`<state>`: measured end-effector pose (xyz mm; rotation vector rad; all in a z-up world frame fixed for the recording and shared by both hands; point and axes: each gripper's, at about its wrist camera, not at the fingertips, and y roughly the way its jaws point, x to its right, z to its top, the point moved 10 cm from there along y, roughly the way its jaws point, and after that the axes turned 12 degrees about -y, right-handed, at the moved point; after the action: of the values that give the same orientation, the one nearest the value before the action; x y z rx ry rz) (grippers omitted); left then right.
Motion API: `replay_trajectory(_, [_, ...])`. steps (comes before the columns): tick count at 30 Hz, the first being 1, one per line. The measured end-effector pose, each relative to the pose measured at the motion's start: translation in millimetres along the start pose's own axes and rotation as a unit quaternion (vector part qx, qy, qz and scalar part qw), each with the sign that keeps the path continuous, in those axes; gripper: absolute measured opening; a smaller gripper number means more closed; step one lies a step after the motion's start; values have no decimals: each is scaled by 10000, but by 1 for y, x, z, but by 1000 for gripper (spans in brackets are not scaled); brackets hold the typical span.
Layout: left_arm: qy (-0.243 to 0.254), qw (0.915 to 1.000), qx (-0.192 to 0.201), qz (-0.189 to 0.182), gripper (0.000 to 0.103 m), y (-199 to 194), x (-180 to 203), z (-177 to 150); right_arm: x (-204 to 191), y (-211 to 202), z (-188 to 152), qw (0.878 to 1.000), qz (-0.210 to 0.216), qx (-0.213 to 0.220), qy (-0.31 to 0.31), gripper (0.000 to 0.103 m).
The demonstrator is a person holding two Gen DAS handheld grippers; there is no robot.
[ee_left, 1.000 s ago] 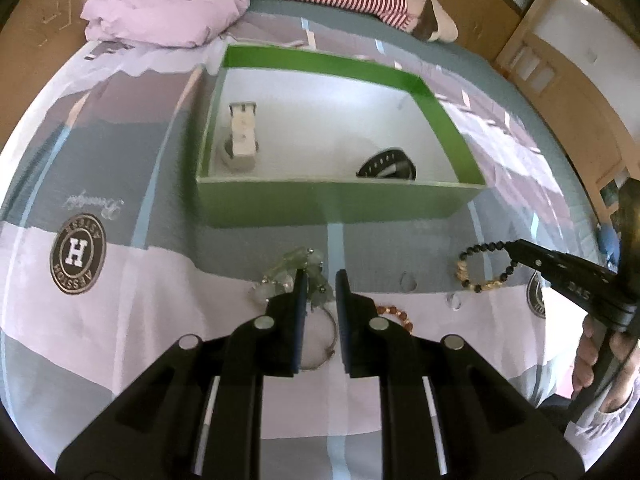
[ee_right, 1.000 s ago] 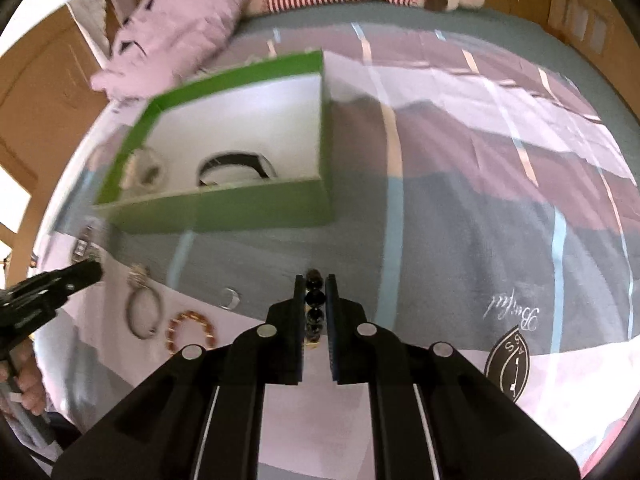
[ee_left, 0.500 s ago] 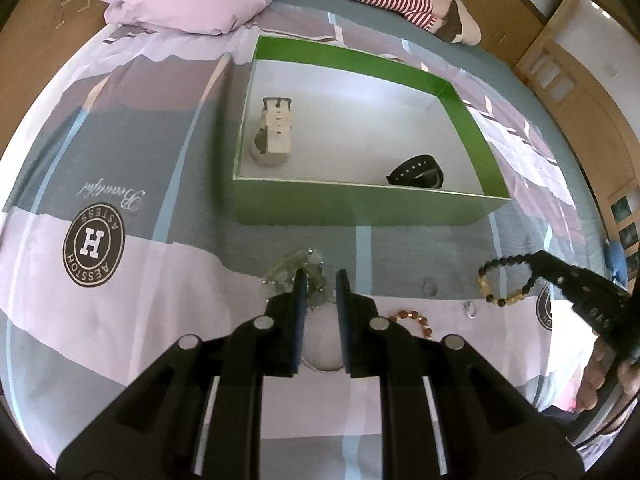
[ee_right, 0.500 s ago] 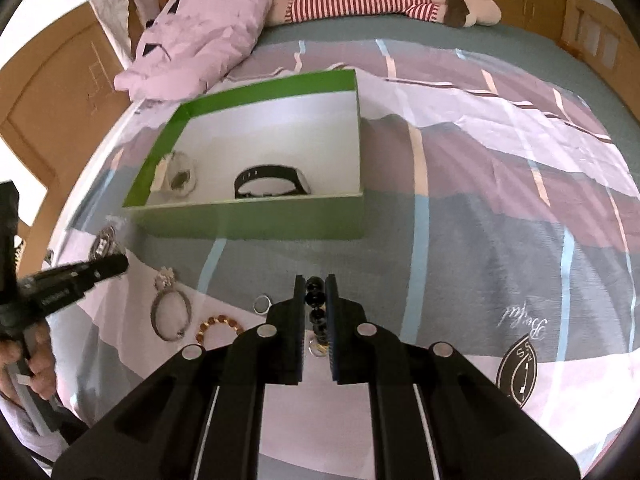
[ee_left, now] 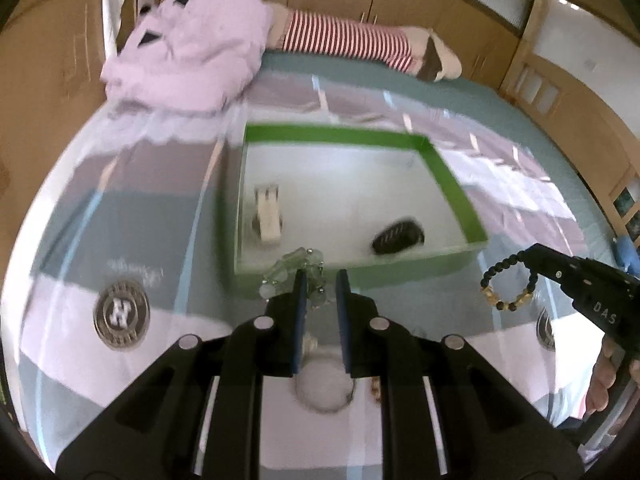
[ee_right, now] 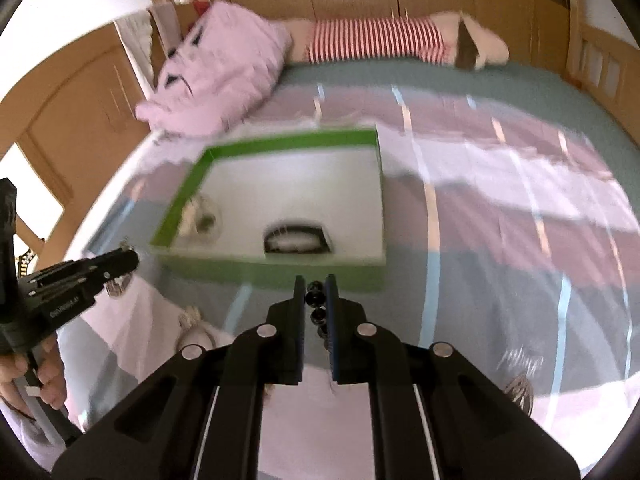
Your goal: Organize jewelry
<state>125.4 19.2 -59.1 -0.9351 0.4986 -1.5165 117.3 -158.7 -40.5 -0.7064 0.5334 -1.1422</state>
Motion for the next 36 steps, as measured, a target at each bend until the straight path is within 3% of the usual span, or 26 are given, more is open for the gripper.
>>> replay_trajectory(3, [28, 9996, 289, -58, 14, -3, 4, 26, 0, -3, 32, 9992, -48, 396, -38, 9])
replay_trajectory(6, [-211, 9996, 115, -146, 14, 14, -5, 34, 0, 6, 51, 9983, -80, 567, -47, 9])
replay_trajectory(14, [-457, 9982, -382, 5, 14, 68, -26, 31, 14, 51, 37, 9985, -280, 474, -2, 9])
replay_trajectory(16, [-494, 9975, -506, -3, 20, 74, -27, 26, 20, 55, 35, 9982, -358, 474, 10, 11])
replay_trajectory(17, [-497, 9972, -563, -12, 32, 76, -26, 23, 22, 54, 35, 9980, -405, 494, 12, 24])
replay_trajectory(18, [-490, 9971, -581, -6, 36, 77, -26, 21, 25, 51, 35, 9977, -427, 531, 37, 45])
replay_trajectory(20, [-389, 9977, -547, 111, 36, 75, -26, 18, 28, 43, 37, 9970, -396, 654, 140, 63])
replay_trajectory(23, [-398, 9974, -595, 76, 36, 67, -24, 14, 30, 33, 37, 9970, -408, 641, 178, 63])
replay_trajectory(28, [-143, 9974, -691, 130, 36, 50, -15, -10, 25, 30, 3, 9990, -220, 46, 381, 63])
replay_trajectory(31, [0, 9955, -929, 166, 36, 47, -14, -33, 15, 42, -30, 9978, -19, -545, 375, 53])
replay_trajectory(32, [15, 9941, -1047, 268, 36, 47, -17, -42, 15, 42, -30, 9978, -19, -545, 375, 50])
replay_trajectory(36, [-105, 9904, -1329, 355, 36, 56, -28, -58, -2, 54, -70, 9915, 278, -1197, 429, 49])
